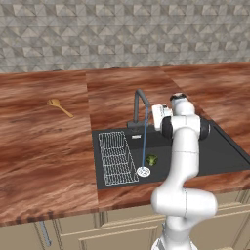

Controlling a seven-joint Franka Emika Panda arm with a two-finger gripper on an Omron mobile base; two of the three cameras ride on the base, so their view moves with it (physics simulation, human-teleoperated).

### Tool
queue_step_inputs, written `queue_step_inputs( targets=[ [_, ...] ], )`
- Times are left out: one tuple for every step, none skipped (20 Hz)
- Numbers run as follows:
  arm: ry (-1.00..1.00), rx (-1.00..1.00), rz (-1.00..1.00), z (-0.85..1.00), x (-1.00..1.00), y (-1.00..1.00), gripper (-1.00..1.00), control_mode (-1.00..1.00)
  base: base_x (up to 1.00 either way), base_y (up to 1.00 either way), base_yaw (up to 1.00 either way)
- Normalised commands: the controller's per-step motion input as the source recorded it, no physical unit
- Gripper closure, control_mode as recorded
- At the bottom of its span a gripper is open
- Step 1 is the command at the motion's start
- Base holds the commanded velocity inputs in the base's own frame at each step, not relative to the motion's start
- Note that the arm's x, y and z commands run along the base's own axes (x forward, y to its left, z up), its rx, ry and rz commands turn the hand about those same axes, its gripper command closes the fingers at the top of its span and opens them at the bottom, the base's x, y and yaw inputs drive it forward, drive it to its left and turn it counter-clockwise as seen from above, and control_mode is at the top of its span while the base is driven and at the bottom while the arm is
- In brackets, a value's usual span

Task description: Turn on the sink faucet. Then move the broccoli from the counter to the sink. Turn off the sink. Move the vegetable from the sink to the pot next to the stove. Finally move the pot to the front right burner.

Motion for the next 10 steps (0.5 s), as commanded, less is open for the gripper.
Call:
queue_step_inputs(
  targets=[
    [0.00,0.00,0.00,-0.11,0.24,0.00,-1.00,-1.00,0.00,0.00,0.00],
    [0.00,0.00,0.00,-0.11,0.25,0.00,-1.00,-1.00,0.00,0.00,0.00],
    [0.00,0.00,0.00,-0.09,0.24,0.00,-1.00,-1.00,0.00,0.00,0.00],
    [0.01,0.00,0.00,-0.10,0.24,0.00,-1.00,-1.00,0.00,0.00,0.00],
    [0.01,0.00,0.00,-0.10,0.26,0.00,-1.00,-1.00,0.00,0.00,0.00],
    [0.00,0.00,0.00,-0.08,0.21,0.00,-1.00,-1.00,0.00,0.00,0.00],
    [0.00,0.00,0.00,-0.02,0.15,0.00,-1.00,-1.00,0.00,0.00,0.00],
    [0.00,0.00,0.00,0.00,0.00,0.00,-1.00,-1.00,0.00,0.00,0.00],
    [0.00,0.00,0.00,0.00,0.00,0.00,-1.00,-1.00,0.00,0.00,0.00],
    [0.00,0.00,0.03,0.00,-0.14,0.09,-1.00,-1.00,0.00,0.00,0.00]
  ],
)
